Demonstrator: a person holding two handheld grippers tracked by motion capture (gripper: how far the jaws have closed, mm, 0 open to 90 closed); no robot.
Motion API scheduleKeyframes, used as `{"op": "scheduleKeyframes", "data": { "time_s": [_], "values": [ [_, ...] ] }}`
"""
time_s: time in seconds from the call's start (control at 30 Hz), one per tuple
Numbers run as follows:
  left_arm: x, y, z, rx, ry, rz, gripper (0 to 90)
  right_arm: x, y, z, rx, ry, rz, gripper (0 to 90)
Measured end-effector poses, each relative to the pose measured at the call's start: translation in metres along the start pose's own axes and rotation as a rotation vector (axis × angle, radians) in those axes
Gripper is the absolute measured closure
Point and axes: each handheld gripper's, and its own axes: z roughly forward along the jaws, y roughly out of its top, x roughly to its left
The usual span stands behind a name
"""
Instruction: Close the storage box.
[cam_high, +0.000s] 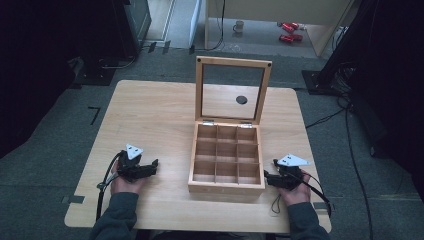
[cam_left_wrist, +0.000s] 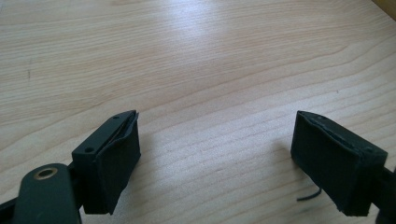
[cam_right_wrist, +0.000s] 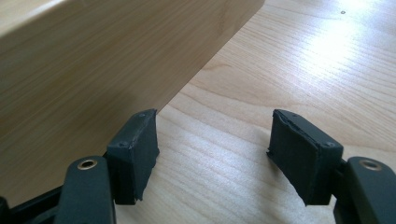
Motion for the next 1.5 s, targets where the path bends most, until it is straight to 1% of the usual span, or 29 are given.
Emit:
{"op": "scheduleKeyframes", "data": {
  "time_s": [0.1,0.23,0.33,0.37,0.4,0.43,0.47,0.5,0.53,0.57,0.6,0.63,0.7,0.73,0.83,0.87,0.93,1.0,1.03,1.1,1.13,1.17,1.2,1.23,1.27,1.33,1.37,1.4,1.5],
  "values": [
    [0.001,0.0,-0.001,-0.005,0.008,-0.012,20.6,-0.001,0.0,0.0,-0.002,-0.003,0.003,34.5],
    [0.003,0.001,-0.002,-0.006,0.011,-0.014,27.7,0.0,0.0,0.0,0.0,-0.015,0.017,36.4],
    [0.003,0.001,-0.003,-0.005,0.009,-0.013,35.5,0.0,0.001,0.0,0.0,-0.02,0.021,36.2],
    [0.004,0.002,-0.004,-0.003,0.008,-0.015,37.2,0.001,0.001,0.0,0.006,-0.015,0.02,31.9],
    [0.004,0.002,-0.004,0.001,0.005,-0.019,37.2,0.001,0.001,0.0,0.006,-0.015,0.02,31.9],
    [0.006,0.003,-0.006,0.002,-0.022,-0.039,39.6,0.001,0.002,0.0,0.017,-0.019,0.025,34.9],
    [0.006,0.004,-0.007,-0.007,-0.038,-0.046,40.5,0.0,0.003,-0.002,0.027,-0.027,0.033,39.7],
    [0.006,0.004,-0.007,-0.007,-0.038,-0.046,40.9,0.0,0.003,-0.002,0.027,-0.027,0.033,39.7],
    [0.005,0.006,-0.009,-0.009,-0.043,-0.035,40.9,-0.001,0.004,-0.003,0.034,-0.024,0.045,42.9],
    [0.002,0.011,-0.014,-0.027,-0.059,-0.01,40.4,-0.004,0.005,-0.007,0.02,-0.022,0.064,44.7],
    [0.002,0.011,-0.014,-0.027,-0.059,-0.01,40.3,-0.004,0.005,-0.007,0.02,-0.022,0.064,44.7],
    [0.0,0.013,-0.016,-0.037,-0.07,-0.001,40.3,-0.007,0.008,-0.011,0.002,-0.02,0.078,45.3],
    [-0.004,0.017,-0.018,-0.057,-0.083,0.012,40.1,-0.008,0.01,-0.014,-0.011,-0.021,0.082,45.3],
    [-0.007,0.02,-0.019,-0.06,-0.089,0.031,39.0,-0.011,0.014,-0.018,-0.03,-0.024,0.083,45.5],
    [-0.009,0.024,-0.021,-0.076,-0.101,0.038,39.3,-0.013,0.018,-0.022,-0.037,-0.028,0.079,46.2],
    [-0.01,0.03,-0.023,-0.086,-0.119,0.042,40.5,-0.014,0.021,-0.025,-0.045,-0.033,0.073,47.0],
    [-0.01,0.033,-0.023,-0.092,-0.127,0.046,40.6,-0.014,0.023,-0.027,-0.052,-0.031,0.075,47.4],
    [-0.012,0.043,-0.025,-0.103,-0.151,0.055,40.9,-0.018,0.03,-0.033,-0.067,-0.043,0.069,48.6],
    [-0.012,0.043,-0.025,-0.103,-0.151,0.055,41.4,-0.018,0.03,-0.033,-0.067,-0.043,0.069,48.6],
    [-0.013,0.051,-0.026,-0.11,-0.157,0.07,41.4,-0.02,0.037,-0.039,-0.081,-0.051,0.054,49.3],
    [-0.014,0.055,-0.027,-0.118,-0.16,0.074,41.4,-0.02,0.04,-0.041,-0.085,-0.052,0.051,49.5],
    [-0.015,0.063,-0.029,-0.128,-0.164,0.076,41.4,-0.022,0.047,-0.045,-0.095,-0.049,0.046,49.9],
    [-0.015,0.063,-0.029,-0.128,-0.164,0.076,41.4,-0.022,0.047,-0.045,-0.095,-0.049,0.046,49.9],
    [-0.016,0.071,-0.031,-0.14,-0.167,0.072,41.7,-0.023,0.053,-0.049,-0.106,-0.05,0.038,50.0],
    [-0.016,0.071,-0.031,-0.14,-0.167,0.072,42.1,-0.023,0.053,-0.049,-0.106,-0.05,0.038,50.0],
    [-0.019,0.082,-0.033,-0.159,-0.173,0.077,42.4,-0.025,0.063,-0.052,-0.122,-0.054,0.029,50.4],
    [-0.019,0.082,-0.033,-0.159,-0.173,0.077,42.4,-0.025,0.066,-0.053,-0.126,-0.054,0.029,52.5],
    [-0.02,0.09,-0.035,-0.174,-0.169,0.085,42.2,-0.025,0.07,-0.054,-0.13,-0.054,0.023,53.7],
    [-0.021,0.097,-0.037,-0.191,-0.172,0.088,42.0,-0.026,0.075,-0.055,-0.134,-0.057,0.008,54.8]
  ]
}}
